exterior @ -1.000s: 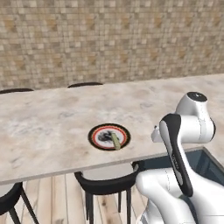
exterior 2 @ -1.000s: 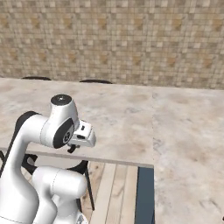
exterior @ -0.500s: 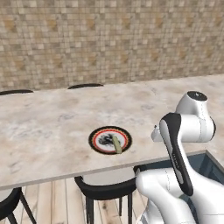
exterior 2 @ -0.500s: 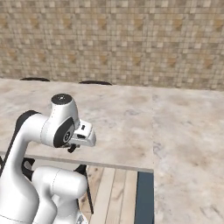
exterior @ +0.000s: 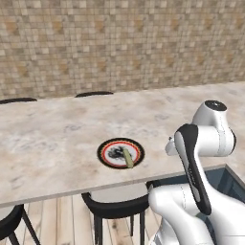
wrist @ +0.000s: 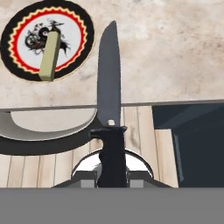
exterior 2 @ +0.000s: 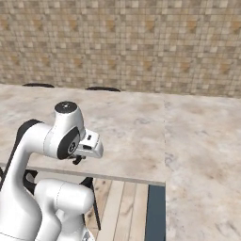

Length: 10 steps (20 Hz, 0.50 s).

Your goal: Retrieve the butter from the fridge and place it on a plate on the dining table. Then retrieve the butter knife by the fridge and place it near the plate.

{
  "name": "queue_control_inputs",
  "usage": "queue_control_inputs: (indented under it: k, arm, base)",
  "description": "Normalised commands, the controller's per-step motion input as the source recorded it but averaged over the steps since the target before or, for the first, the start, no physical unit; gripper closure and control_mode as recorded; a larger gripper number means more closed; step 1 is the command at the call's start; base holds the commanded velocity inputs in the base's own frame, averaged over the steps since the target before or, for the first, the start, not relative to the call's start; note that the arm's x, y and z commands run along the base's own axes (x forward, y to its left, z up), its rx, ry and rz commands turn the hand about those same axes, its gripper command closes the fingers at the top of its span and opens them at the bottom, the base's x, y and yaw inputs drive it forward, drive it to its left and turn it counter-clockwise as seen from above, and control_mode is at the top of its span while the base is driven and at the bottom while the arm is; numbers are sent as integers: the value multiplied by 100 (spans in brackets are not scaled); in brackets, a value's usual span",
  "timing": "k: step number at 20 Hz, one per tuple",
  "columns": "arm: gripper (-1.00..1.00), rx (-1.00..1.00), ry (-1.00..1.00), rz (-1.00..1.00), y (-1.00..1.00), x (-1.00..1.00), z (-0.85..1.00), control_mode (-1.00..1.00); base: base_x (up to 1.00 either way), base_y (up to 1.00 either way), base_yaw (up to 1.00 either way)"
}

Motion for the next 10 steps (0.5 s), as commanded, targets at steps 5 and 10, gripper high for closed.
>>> queue_control_inputs:
  k: [5,10]
  arm:
    - [100,0,0,2,0,17,0,-100]
    - [100,0,0,5,0,53,0,-100]
  base:
    - [16,0,2]
    - [0,0,0]
